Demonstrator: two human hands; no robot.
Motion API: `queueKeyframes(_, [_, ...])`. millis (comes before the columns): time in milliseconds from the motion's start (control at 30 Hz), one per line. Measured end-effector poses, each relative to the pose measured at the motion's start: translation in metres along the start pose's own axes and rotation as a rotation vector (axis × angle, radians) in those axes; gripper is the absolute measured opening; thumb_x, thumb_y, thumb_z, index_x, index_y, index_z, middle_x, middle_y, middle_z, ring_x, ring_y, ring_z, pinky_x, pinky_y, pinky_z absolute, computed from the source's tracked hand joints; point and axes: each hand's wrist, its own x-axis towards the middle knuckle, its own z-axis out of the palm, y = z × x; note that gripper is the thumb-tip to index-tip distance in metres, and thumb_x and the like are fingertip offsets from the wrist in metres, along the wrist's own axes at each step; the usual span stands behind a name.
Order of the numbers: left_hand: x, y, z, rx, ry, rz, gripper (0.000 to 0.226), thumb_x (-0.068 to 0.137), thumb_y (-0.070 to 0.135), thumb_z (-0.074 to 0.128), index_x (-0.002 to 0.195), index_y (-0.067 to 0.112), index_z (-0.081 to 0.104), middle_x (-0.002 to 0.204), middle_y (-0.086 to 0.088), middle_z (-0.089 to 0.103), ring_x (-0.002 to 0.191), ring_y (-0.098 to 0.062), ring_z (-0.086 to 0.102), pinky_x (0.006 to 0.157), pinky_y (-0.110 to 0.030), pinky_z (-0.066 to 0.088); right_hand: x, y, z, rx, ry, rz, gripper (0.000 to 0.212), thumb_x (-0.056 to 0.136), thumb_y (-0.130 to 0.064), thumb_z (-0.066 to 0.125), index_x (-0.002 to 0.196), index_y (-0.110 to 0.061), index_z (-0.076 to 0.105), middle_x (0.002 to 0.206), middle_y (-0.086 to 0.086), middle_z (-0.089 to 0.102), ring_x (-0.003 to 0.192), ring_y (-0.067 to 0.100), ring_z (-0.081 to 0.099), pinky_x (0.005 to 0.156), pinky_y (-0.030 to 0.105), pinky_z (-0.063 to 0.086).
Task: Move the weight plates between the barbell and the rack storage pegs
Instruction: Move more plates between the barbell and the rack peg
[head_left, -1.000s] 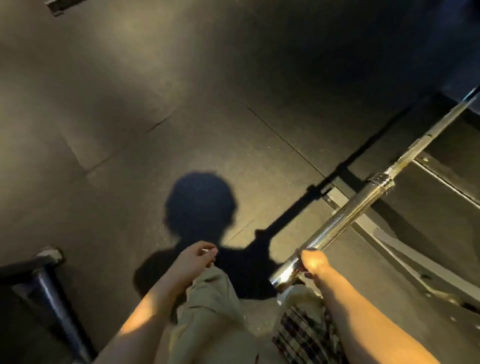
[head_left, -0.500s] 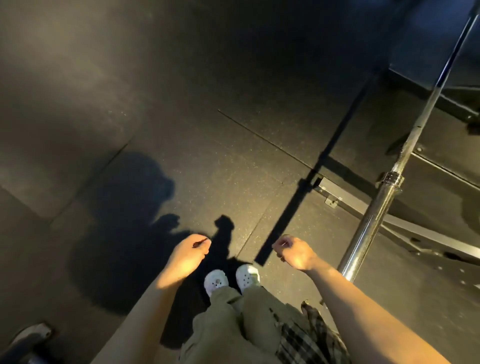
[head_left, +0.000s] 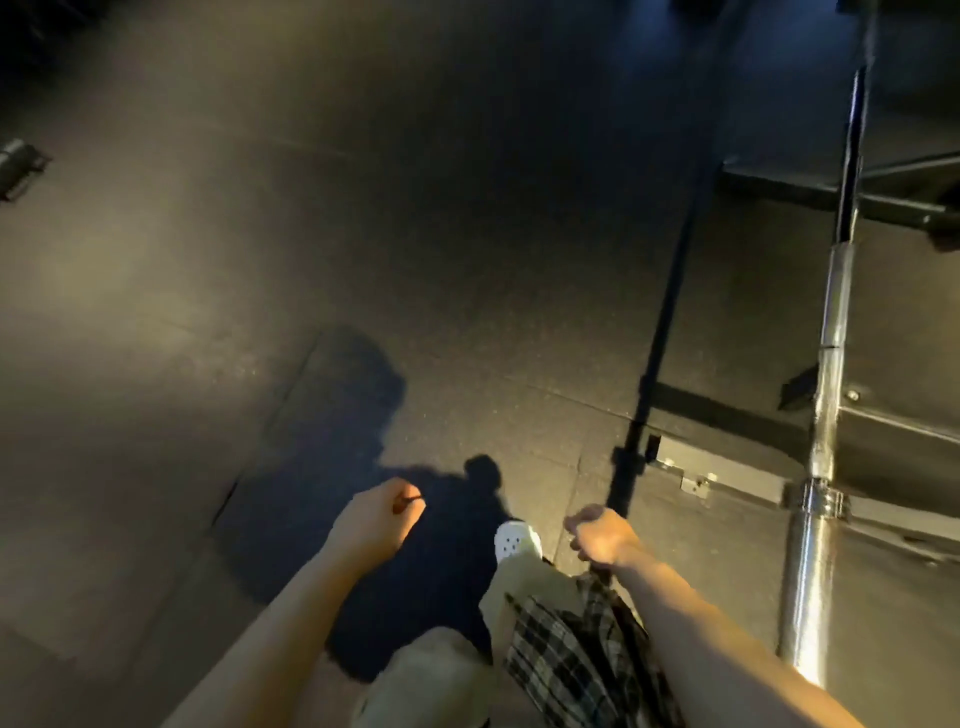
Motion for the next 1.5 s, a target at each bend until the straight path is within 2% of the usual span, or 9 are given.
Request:
queueKeyframes(133, [0.079,0.066,-0.054,0.112,0.032,0.184,0.009,0.095,0.029,0.053,0.094,0.026,0.062,0.089,-0.002,0.068,0.079,-0.017,0.058,0.081,-0.032,0.049,0.017,-0.096,-0.056,-0.218,-0.005,-0.123,0.033,0.096,-0.034,0.052,0.12,-0.012,0.057,0.118,0.01,0.062,0.105,0.024,0.058,0.09,0.034,0.045])
queueKeyframes(300, [0.177,0.142,-0.109,0.063,0.073,0.261,0.02,0.096,0.032,0.051,0.108,0.023,0.065,0.098,0.0,0.07,0.091,-0.02,0.064,0.075,-0.033,0.049,0.061,-0.189,-0.13,-0.206,0.054,-0.177,0.031,0.094,-0.035,0.052,0.117,-0.015,0.062,0.115,0.011,0.065,0.104,0.026,0.061,0.092,0.036,0.047])
queueKeyframes(467, [0.314,0.189,-0.159,-0.087,-0.004,0.264,0.019,0.094,0.035,0.055,0.108,0.027,0.064,0.097,0.004,0.069,0.089,-0.015,0.065,0.08,-0.033,0.052,0.133,-0.262,-0.204,-0.125,0.125,-0.106,0.008,0.095,-0.032,0.054,0.095,-0.028,0.061,0.105,0.005,0.065,0.101,0.021,0.062,0.09,0.036,0.051])
queueKeyframes(633, [0.447,0.257,-0.241,0.054,-0.087,0.273,0.022,0.096,0.034,0.052,0.11,0.021,0.062,0.104,-0.002,0.066,0.088,-0.017,0.058,0.075,-0.03,0.047,0.165,-0.343,-0.274,-0.201,0.106,0.041,0.026,0.098,-0.032,0.047,0.115,-0.015,0.057,0.116,0.006,0.059,0.108,0.02,0.056,0.09,0.031,0.044])
queueKeyframes(833, [0.548,0.394,-0.314,0.06,-0.137,0.443,0.025,0.097,0.032,0.052,0.117,0.02,0.061,0.111,0.001,0.064,0.103,-0.017,0.059,0.087,-0.029,0.046,0.202,-0.463,-0.37,0.144,0.309,-0.001,0.022,0.098,-0.027,0.05,0.116,-0.018,0.058,0.103,0.003,0.064,0.095,0.016,0.062,0.089,0.033,0.049])
queueKeyframes(967, [0.602,0.476,-0.322,0.044,-0.217,0.518,0.026,0.096,0.032,0.054,0.119,0.022,0.06,0.113,0.003,0.063,0.102,-0.011,0.058,0.087,-0.025,0.046,0.258,-0.529,-0.439,0.051,0.353,-0.093,0.024,0.095,-0.036,0.052,0.113,-0.023,0.06,0.108,-0.004,0.062,0.097,0.011,0.058,0.083,0.028,0.046])
queueKeyframes(1133, [0.699,0.573,-0.345,0.057,-0.233,0.485,0.022,0.095,0.035,0.053,0.114,0.026,0.061,0.099,0.008,0.062,0.091,-0.009,0.058,0.075,-0.024,0.045,0.337,-0.597,-0.543,0.156,0.328,-0.151,0.02,0.094,-0.036,0.054,0.11,-0.026,0.06,0.104,-0.005,0.061,0.094,0.01,0.058,0.079,0.027,0.047])
queueKeyframes(1300, [0.799,0.698,-0.384,-0.006,-0.203,0.396,0.024,0.096,0.036,0.053,0.115,0.024,0.06,0.107,0.004,0.063,0.097,-0.012,0.06,0.086,-0.03,0.05,0.407,-0.647,-0.667,0.217,0.299,-0.096,0.017,0.095,-0.033,0.054,0.109,-0.025,0.059,0.096,-0.006,0.063,0.089,0.007,0.06,0.08,0.026,0.049])
queueKeyframes(1500, [0.884,0.823,-0.432,-0.057,-0.234,0.455,0.02,0.096,0.035,0.052,0.114,0.028,0.057,0.105,0.006,0.061,0.097,-0.01,0.059,0.081,-0.026,0.047,0.47,-0.722,-0.804,0.294,0.374,-0.075,0.01,0.094,-0.034,0.055,0.101,-0.027,0.059,0.093,-0.005,0.064,0.085,0.007,0.062,0.078,0.027,0.051])
